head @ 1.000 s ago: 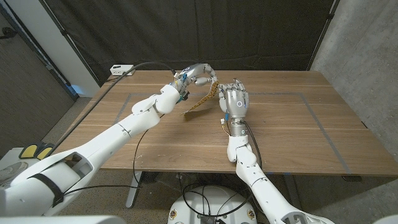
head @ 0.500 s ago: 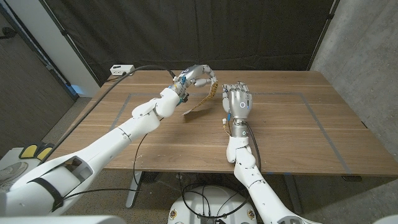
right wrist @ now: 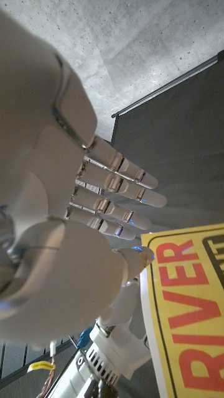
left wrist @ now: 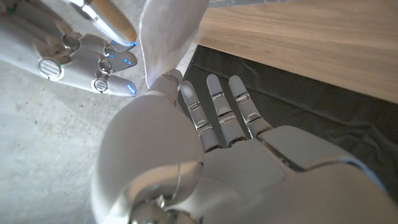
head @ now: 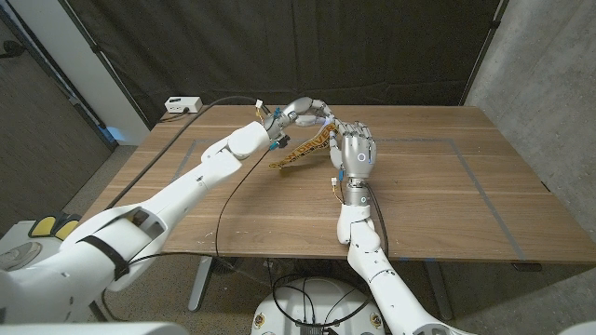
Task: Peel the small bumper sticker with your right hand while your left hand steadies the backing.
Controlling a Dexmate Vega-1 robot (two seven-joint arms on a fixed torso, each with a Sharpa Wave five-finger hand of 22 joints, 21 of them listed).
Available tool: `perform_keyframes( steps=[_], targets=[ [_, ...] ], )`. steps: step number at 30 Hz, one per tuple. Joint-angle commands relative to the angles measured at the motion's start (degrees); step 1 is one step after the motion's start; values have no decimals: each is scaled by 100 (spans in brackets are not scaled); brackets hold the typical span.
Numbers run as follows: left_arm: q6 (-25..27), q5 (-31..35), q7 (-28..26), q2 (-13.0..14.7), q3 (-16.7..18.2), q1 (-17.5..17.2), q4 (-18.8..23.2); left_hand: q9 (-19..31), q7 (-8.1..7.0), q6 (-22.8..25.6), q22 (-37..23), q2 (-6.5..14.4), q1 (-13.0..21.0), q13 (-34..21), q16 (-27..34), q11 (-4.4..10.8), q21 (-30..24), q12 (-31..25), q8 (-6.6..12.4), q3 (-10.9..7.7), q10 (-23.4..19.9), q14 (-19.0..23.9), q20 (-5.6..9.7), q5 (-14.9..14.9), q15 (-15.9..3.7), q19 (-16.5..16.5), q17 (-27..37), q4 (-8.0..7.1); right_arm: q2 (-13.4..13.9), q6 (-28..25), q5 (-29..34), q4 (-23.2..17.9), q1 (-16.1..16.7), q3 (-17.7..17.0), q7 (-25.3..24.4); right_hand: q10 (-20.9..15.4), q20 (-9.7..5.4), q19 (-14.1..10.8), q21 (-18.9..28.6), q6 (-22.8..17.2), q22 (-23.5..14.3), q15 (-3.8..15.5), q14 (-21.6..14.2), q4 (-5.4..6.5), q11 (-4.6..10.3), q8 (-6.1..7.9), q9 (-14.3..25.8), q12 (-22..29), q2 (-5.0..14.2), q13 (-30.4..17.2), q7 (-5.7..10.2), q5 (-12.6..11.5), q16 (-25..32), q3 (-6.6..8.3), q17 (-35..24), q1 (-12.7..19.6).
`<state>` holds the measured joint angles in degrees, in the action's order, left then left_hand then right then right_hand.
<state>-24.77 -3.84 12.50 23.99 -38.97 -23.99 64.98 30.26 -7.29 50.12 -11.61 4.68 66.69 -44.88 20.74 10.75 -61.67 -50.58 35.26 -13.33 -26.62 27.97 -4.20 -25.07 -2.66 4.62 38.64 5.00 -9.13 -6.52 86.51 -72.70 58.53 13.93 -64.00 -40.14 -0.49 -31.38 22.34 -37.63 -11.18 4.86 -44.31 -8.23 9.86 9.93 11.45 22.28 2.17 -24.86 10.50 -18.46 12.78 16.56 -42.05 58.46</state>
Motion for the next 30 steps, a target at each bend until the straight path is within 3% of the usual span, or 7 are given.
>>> perform_keyframes(
  steps=[1,5,13,19,23,25,30],
  targets=[
    [-686,-1061,1388,-446,-182,651,-1397,-3,9,82,-12,-83,11,-37,-68,5,-45,24,3,74,3,-40,4,-60,-714,-32,41,-2,38,-406,-47,-35,25,144,0,223,18,14,7,323,7,820,89,-56,19,-13,10,-91,-70,-17,-11,-83,-64,100,30,84],
    [-592,-1026,1491,-371,-224,679,-1318,29,6,56,-15,-79,20,-23,-116,1,-55,44,14,107,19,-104,8,-96,-705,-88,55,-11,-37,-409,-49,-13,15,101,0,287,24,14,4,428,9,816,95,-64,21,-3,9,-121,-78,-16,35,-100,-75,137,49,98],
    [-279,-971,1559,-122,-240,611,-940,78,-9,40,-18,-57,25,-47,-165,2,-81,55,39,159,63,-144,1,-149,-696,-151,84,-37,-190,-578,-27,82,-54,51,0,365,39,-53,24,704,11,839,-7,-82,-29,3,6,-162,-98,-3,-76,-128,-33,201,57,122],
    [-202,-949,1526,-45,-224,564,-782,108,8,11,-20,-26,41,-53,-196,-4,-107,58,48,190,66,-161,-7,-183,-690,-179,106,-53,-143,-540,-28,127,-123,86,0,341,53,-71,30,197,7,810,-53,-72,-24,220,10,-150,-101,-13,14,-139,19,234,13,143],
    [-187,-941,1496,-34,-214,555,-765,126,-3,-17,-20,1,46,-51,-206,-15,-124,61,49,205,61,-155,-9,-199,-687,-187,119,-66,-78,-418,-2,158,-148,110,0,-39,36,-78,38,-528,-1,824,-182,-23,28,445,16,-4,-67,-22,75,-155,171,206,-138,116],
    [-170,-936,1490,-35,-216,556,-772,129,0,-21,-20,6,48,-51,-212,-7,-130,65,50,212,66,-154,-7,-204,-689,-192,124,-70,-55,-355,7,173,-156,113,0,-427,8,-109,58,-918,-7,838,-350,-40,87,528,6,156,-23,-52,122,-191,308,215,-266,194],
    [-197,-910,1441,-75,-221,579,-857,147,13,-52,-18,22,59,-56,-233,-21,-146,65,50,234,64,-164,-13,-220,-683,-208,138,-79,-4,-308,25,216,-185,143,0,-938,-16,-108,73,-1442,-15,837,-488,-42,148,668,25,382,7,-118,132,-206,458,181,-447,264]
  ],
)
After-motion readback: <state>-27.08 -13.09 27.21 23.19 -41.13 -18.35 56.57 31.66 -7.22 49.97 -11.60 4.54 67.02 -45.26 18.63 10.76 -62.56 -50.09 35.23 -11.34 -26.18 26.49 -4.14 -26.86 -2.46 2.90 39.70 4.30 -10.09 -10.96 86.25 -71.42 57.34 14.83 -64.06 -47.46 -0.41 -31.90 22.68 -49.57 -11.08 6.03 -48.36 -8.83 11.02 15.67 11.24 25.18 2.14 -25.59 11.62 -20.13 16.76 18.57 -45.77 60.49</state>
